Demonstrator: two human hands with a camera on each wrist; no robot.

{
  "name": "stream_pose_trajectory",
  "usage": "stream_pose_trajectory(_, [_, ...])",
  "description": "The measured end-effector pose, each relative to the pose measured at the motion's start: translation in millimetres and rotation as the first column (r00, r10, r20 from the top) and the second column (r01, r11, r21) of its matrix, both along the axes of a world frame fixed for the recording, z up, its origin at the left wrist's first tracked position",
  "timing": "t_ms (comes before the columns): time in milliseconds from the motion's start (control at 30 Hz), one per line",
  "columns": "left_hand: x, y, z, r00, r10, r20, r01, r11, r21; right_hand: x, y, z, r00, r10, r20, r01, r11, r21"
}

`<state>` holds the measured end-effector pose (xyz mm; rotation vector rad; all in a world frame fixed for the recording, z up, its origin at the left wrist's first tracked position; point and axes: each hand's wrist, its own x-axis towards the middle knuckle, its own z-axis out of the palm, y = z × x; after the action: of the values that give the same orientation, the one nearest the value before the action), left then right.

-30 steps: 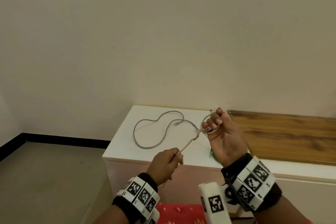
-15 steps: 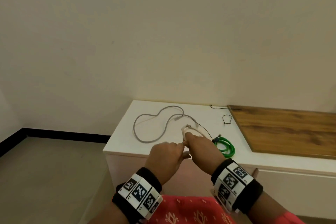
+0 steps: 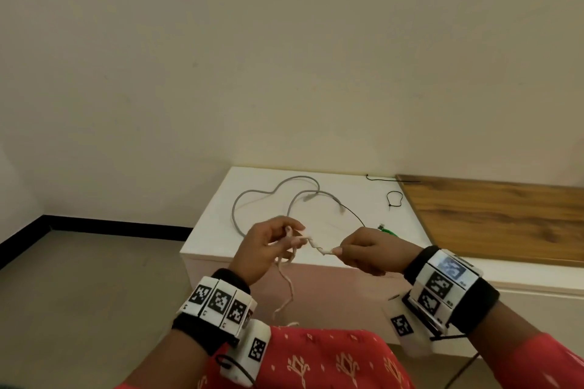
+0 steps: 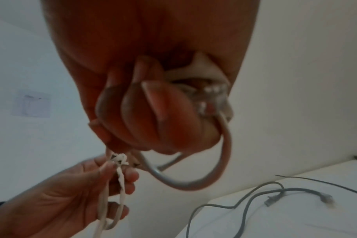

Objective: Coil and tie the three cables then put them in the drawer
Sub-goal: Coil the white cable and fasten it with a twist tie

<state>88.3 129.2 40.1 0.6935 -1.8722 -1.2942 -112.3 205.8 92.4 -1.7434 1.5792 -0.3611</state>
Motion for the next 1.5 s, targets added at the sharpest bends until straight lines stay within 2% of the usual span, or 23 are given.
stream_pose_trajectory(133, [7.2, -9.3, -4.4, 0.978, 0.198, -0.066, -0.187, 0.972, 0.144, -3.4, 2.1, -1.4, 0.957, -0.09, 0.276, 0.066, 0.993, 0.097])
stream_pose_trajectory(267, [12.3, -21.1, -14.8, 0.92, 0.381, -0.093, -0.351, 0.905, 0.241, -8.3, 3.6, 0.3, 0.801, -0.186, 0.569, 0.11, 0.98, 0.166])
stream_pose_trajectory(367, [13.5, -24.9, -21.9, 0.913, 0.408, -0.028, -0.392, 0.891, 0.229, -13.2, 0.5, 2.4, 0.58, -0.259, 0.772, 0.116, 0.965, 0.236])
stream_pose_trajectory(467, [14.3, -24.6, -30.7, 0.927, 0.365, 0.082, -0.37, 0.927, 0.064, -17.1, -2.7, 7.6, 0.297, -0.27, 0.916, 0.063, 0.963, 0.263])
stream_pose_trajectory(533, [13.8, -22.4, -36.3, 0.945, 0.289, 0.153, -0.291, 0.957, -0.007, -18.1, -3.6, 11.3, 0.115, -0.261, 0.958, 0.073, 0.964, 0.254])
stream_pose_trajectory(600, [10.3, -13.9, -39.3, 0.967, 0.17, 0.192, -0.172, 0.985, -0.006, -17.4, -4.4, 14.0, -0.073, -0.238, 0.969, 0.137, 0.96, 0.246])
stream_pose_trajectory(667, [4.6, -0.4, -37.9, 0.969, 0.076, 0.235, -0.058, 0.995, -0.08, -16.6, -5.5, 16.2, -0.241, -0.178, 0.954, 0.227, 0.946, 0.233])
stream_pose_trajectory(767, [-4.3, 16.4, -34.6, 0.937, 0.063, 0.343, 0.057, 0.942, -0.33, -15.3, -6.3, 20.6, -0.377, -0.108, 0.92, 0.37, 0.893, 0.256])
stream_pose_trajectory(867, [-12.9, 27.0, -32.0, 0.886, 0.161, 0.436, 0.108, 0.841, -0.53, -12.2, -7.3, 21.6, -0.422, -0.035, 0.906, 0.495, 0.828, 0.262])
stream_pose_trajectory(933, [-16.8, 33.6, -30.2, 0.881, 0.203, 0.428, 0.094, 0.811, -0.577, -9.1, -8.8, 19.5, -0.395, 0.024, 0.918, 0.561, 0.798, 0.22])
stream_pose_trajectory(1000, [-19.5, 37.5, -27.8, 0.889, 0.242, 0.388, 0.058, 0.783, -0.62, -6.4, -11.7, 15.0, -0.287, 0.049, 0.957, 0.629, 0.763, 0.149])
stream_pose_trajectory(1067, [-20.3, 40.4, -24.0, 0.896, 0.245, 0.371, 0.062, 0.758, -0.65, -4.2, -15.4, 8.0, -0.108, 0.02, 0.994, 0.71, 0.701, 0.063])
stream_pose_trajectory(1133, [-20.0, 40.7, -24.9, 0.88, 0.28, 0.383, 0.09, 0.693, -0.715, 0.3, -17.0, 2.3, 0.089, -0.029, 0.996, 0.76, 0.648, -0.049])
stream_pose_trajectory(1167, [-19.6, 41.0, -26.7, 0.877, 0.305, 0.371, 0.092, 0.651, -0.753, 2.6, -17.4, -0.7, 0.212, -0.058, 0.976, 0.769, 0.626, -0.13])
stream_pose_trajectory(1200, [-19.2, 41.8, -27.5, 0.879, 0.305, 0.366, 0.092, 0.646, -0.758, 3.5, -17.7, -5.2, 0.354, -0.096, 0.93, 0.76, 0.609, -0.226])
stream_pose_trajectory(1267, [-19.4, 38.2, -29.4, 0.89, 0.302, 0.34, 0.076, 0.639, -0.766, 3.8, -17.9, -15.2, 0.647, -0.155, 0.747, 0.647, 0.629, -0.431])
stream_pose_trajectory(1333, [-19.0, 33.0, -26.7, 0.902, 0.301, 0.309, 0.073, 0.6, -0.797, 5.0, -16.8, -22.5, 0.865, -0.169, 0.473, 0.445, 0.695, -0.565])
stream_pose_trajectory(1400, [-19.4, 28.4, -20.6, 0.911, 0.305, 0.278, 0.067, 0.556, -0.828, 6.5, -15.8, -28.0, 0.963, -0.148, 0.225, 0.259, 0.738, -0.623])
stream_pose_trajectory(1433, [-19.4, 27.0, -17.9, 0.912, 0.313, 0.265, 0.061, 0.535, -0.843, 8.3, -15.4, -30.0, 0.982, -0.127, 0.138, 0.186, 0.747, -0.638])
stream_pose_trajectory(1500, [-19.2, 26.4, -12.3, 0.927, 0.294, 0.235, 0.041, 0.543, -0.839, 12.9, -15.1, -32.8, 0.997, -0.063, 0.042, 0.075, 0.773, -0.63])
